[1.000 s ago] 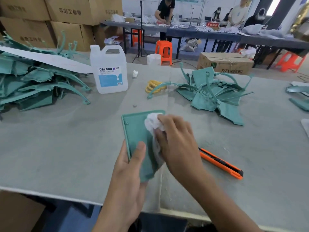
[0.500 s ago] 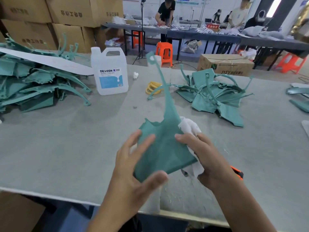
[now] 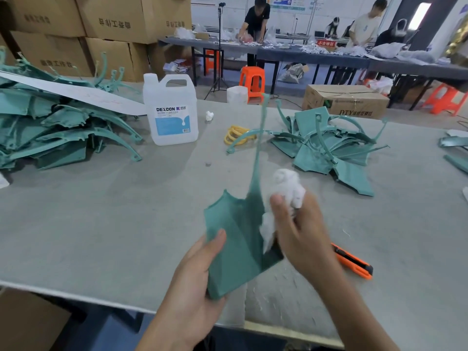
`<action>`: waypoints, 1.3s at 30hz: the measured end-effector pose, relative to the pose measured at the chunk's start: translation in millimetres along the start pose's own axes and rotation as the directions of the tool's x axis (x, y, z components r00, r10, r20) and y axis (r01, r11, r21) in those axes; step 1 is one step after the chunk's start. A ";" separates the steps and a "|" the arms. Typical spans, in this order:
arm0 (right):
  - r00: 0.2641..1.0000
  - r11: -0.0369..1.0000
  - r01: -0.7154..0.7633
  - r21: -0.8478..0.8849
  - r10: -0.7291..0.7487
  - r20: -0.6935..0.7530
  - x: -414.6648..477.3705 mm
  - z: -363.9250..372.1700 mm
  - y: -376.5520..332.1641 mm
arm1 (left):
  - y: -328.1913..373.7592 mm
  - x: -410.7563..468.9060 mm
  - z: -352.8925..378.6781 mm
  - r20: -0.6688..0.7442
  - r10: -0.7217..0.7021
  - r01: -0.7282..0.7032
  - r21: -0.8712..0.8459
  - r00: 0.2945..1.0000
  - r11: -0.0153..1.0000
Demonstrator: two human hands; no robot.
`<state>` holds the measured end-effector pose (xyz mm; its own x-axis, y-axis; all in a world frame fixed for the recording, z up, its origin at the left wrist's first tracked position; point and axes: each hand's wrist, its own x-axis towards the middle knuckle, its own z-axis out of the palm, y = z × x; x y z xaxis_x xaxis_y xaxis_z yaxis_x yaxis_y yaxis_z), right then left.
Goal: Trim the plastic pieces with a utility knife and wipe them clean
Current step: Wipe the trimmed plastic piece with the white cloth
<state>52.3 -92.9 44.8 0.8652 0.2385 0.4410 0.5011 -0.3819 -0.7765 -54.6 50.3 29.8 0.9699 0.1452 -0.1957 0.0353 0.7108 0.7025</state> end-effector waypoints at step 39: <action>0.928 0.937 0.342 -0.062 -0.327 0.179 -77.4 42.4 -6.5 | -0.3 5.6 4.4 -0.108 -0.136 0.102 -0.270 0.985 0.957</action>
<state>-18.6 -71.1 -3.4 0.6359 0.5064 0.5824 0.7671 -0.3321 -0.5488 -48.0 47.9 31.5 0.9243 0.1207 -0.3620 0.0682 0.8811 0.4680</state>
